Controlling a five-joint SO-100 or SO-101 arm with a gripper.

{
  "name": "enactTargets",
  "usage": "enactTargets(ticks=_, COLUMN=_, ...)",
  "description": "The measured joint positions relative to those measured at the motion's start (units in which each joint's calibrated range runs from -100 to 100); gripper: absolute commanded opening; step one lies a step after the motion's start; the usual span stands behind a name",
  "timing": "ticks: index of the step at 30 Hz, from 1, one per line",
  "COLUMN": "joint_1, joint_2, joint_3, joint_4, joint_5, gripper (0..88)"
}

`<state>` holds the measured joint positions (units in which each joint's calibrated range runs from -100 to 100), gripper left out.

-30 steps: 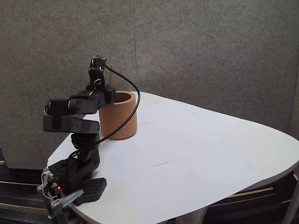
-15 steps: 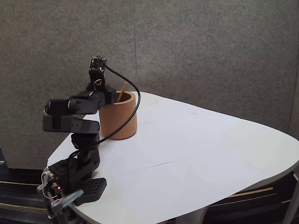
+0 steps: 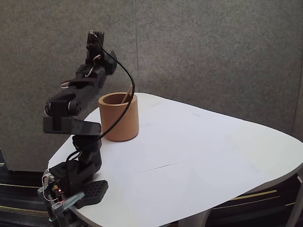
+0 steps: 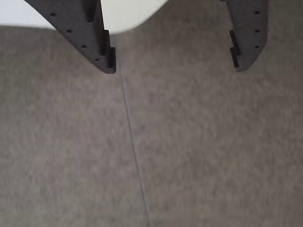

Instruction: Grab the pen and put it in the pen holder.

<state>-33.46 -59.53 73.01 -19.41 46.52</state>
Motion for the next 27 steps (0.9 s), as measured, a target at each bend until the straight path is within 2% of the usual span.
enactTargets(ticks=6, joint_1=8.67, joint_2=-0.08, joint_3=-11.19, joint_4=-0.08, joint_5=-1.12, gripper=34.7)
enactTargets(ticks=11, joint_1=21.30, joint_2=-0.08, joint_3=-11.37, joint_4=4.58, joint_5=-10.31, gripper=34.7)
enactTargets(ticks=15, joint_1=30.63, joint_2=0.00, joint_3=-11.37, joint_4=17.20, joint_5=-18.61, gripper=34.7)
enactTargets(ticks=19, joint_1=37.09, joint_2=0.00, joint_3=-11.37, joint_4=35.17, joint_5=-27.06, gripper=34.7)
enactTargets(ticks=27, joint_1=40.25, joint_2=-0.93, joint_3=-11.37, joint_4=70.76, joint_5=-43.91, gripper=34.7)
